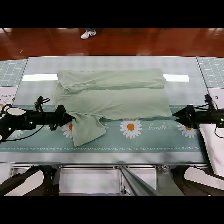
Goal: Fold the shirts.
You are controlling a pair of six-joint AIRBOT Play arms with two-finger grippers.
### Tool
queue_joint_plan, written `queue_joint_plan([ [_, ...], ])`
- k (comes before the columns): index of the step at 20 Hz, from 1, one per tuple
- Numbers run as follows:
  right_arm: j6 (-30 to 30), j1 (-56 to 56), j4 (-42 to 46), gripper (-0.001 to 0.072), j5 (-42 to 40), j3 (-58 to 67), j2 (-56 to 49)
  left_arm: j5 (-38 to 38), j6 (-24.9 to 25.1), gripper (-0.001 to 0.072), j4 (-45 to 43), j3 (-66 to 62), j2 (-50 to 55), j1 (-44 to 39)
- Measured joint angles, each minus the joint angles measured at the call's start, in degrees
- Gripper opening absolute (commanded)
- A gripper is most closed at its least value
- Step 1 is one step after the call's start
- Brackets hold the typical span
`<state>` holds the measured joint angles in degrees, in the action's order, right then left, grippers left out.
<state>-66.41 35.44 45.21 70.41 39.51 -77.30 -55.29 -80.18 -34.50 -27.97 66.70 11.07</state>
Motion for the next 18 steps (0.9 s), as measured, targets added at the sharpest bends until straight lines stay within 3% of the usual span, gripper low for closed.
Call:
queue_joint_plan([
  [7, 0.2, -5.4, -4.5, 0.0402, -1.3, 5.3, -9.5, -0.5, 0.6, 0.0016, 0.0, -0.2, 0.0, 0.0],
  [8, 0.2, -6.6, -5.0, 0.0352, -1.7, 6.5, -10.6, -0.6, 0.7, 0.0016, 0.0, -0.2, 0.0, 0.0],
  [10, -0.1, -9.4, -5.4, 0.0024, -3.8, 9.0, -12.7, -0.6, 0.9, 0.0016, 0.0, -0.2, 0.0, 0.0],
  [14, 0.3, -13.3, -5.7, 0.0022, -3.8, 13.6, -13.7, -1.2, 1.7, 0.0016, 0.0, -0.9, 0.0, 1.1],
  [18, -0.3, -13.2, -1.0, 0.0022, -1.2, 15.4, -8.0, -6.1, 5.1, 0.0016, 0.0, -3.0, -1.2, 5.1],
])
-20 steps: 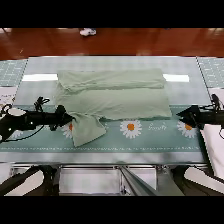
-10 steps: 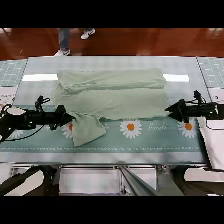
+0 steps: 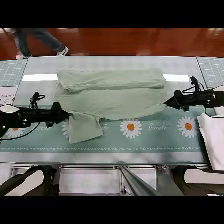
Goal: Fold the shirts.
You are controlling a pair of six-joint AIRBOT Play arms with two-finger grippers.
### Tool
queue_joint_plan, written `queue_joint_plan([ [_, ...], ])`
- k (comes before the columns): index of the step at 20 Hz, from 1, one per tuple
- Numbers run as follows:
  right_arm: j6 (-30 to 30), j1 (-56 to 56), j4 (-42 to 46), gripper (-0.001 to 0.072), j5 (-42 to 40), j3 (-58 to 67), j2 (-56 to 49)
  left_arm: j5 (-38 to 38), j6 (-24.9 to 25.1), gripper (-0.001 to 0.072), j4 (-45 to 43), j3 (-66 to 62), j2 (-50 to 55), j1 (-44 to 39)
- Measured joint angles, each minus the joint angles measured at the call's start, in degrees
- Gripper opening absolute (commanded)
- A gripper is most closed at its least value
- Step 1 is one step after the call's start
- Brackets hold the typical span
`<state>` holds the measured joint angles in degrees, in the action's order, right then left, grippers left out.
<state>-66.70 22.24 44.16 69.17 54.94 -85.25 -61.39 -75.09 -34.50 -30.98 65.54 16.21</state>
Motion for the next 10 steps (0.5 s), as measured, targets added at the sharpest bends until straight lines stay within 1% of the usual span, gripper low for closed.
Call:
queue_joint_plan([
  [3, -0.9, 0.3, 5.4, 0.0022, 1.5, -0.2, 6.4, -3.3, 2.0, 0.0016, -0.1, -1.0, -1.0, 2.9],
  [5, -1.2, 0.4, 6.1, 0.0022, 1.4, -0.2, 8.9, -4.2, 3.0, 0.0016, 0.0, -3.0, -0.7, 4.0],
  [7, -0.9, 0.4, 5.3, 0.0022, 0.3, 0.0, 9.6, -4.6, 3.8, 0.0016, 0.1, -6.5, 1.0, 4.5],
  [10, 1.3, 0.2, 1.0, 0.0022, -2.6, 0.4, 8.3, -4.9, 4.2, 0.0016, 0.2, -14.6, 5.9, 4.7],
])
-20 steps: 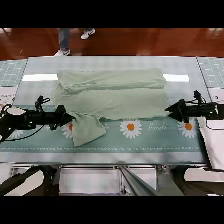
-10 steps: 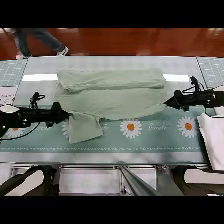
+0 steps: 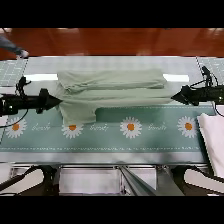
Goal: Fold the shirts.
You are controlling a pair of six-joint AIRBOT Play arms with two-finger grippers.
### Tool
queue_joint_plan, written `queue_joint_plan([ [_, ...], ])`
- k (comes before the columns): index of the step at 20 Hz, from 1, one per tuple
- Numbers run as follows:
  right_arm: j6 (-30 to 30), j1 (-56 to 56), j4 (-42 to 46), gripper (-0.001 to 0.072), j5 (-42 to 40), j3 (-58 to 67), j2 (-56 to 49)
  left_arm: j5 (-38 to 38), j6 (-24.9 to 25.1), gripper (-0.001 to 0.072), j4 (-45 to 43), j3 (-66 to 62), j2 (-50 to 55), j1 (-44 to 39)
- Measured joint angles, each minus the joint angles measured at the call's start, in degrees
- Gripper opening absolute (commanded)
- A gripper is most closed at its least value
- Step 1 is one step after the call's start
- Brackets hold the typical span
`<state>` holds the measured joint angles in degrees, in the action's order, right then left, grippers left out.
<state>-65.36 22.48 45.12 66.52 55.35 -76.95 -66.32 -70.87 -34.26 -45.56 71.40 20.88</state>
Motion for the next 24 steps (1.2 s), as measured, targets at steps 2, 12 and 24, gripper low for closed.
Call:
queue_joint_plan([
  [2, 1.2, -0.7, -2.4, 0.0022, -2.1, 1.9, -2.6, -0.1, -0.5, 0.0016, 0.0, -6.3, 4.4, -0.5],
  [12, -1.7, -5.7, -5.6, 0.0022, -6.1, 25.6, -23.3, 3.3, -8.5, 0.0016, 0.0, -38.2, 29.9, -7.3],
  [24, -3.5, -6.4, -9.0, 0.0416, -7.8, 39.9, -37.1, 6.5, -12.3, 0.0495, 0.0, -49.7, 40.9, -9.2],
])
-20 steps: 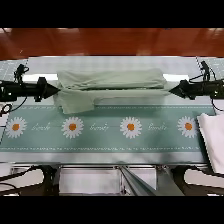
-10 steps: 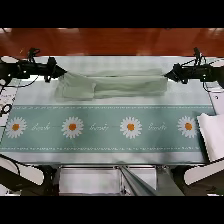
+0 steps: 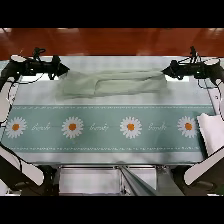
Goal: Fold the shirts.
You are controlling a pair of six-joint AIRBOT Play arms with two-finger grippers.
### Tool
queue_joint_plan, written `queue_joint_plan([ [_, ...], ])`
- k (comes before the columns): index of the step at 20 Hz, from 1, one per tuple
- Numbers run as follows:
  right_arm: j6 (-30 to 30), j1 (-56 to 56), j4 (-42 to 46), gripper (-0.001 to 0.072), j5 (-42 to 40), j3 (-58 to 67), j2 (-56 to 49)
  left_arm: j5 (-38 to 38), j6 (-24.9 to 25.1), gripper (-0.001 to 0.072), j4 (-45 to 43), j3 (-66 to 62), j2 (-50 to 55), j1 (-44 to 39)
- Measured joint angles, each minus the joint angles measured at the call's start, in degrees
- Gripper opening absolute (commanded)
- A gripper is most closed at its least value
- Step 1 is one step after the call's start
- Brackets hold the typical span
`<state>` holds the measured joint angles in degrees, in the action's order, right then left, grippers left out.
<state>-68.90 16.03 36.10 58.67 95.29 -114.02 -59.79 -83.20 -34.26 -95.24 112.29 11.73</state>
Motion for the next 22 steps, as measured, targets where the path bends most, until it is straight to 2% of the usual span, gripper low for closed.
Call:
queue_joint_plan([
  [2, -0.3, -0.2, -0.4, 0.0416, -0.1, 0.3, -0.3, -1.4, 1.0, 0.0500, 0.0, -0.3, 0.1, 0.1],
  [7, -0.8, 3.4, 1.5, 0.0415, 4.0, 0.5, 4.6, -11.6, 2.4, 0.0499, -0.9, -1.5, -2.8, 5.1],
  [11, -2.3, 11.5, 6.8, 0.0415, 9.5, 0.3, 10.1, -16.7, 3.1, 0.0499, -8.6, 0.6, -12.2, 10.0],
  [13, -3.7, 14.2, 8.4, 0.0415, 11.0, -1.9, 11.3, -15.9, 5.6, 0.0499, -12.3, 6.9, -19.9, 10.6],
  [17, -4.9, 13.9, 6.0, 0.0415, 9.3, -8.0, 10.2, -5.1, 9.2, 0.0499, -16.2, 25.9, -35.3, 8.8],
  [22, -5.3, 8.8, 0.4, 0.0415, 7.4, -7.3, 3.5, 2.1, 10.6, 0.0499, -17.7, 38.1, -42.6, 4.7],
])
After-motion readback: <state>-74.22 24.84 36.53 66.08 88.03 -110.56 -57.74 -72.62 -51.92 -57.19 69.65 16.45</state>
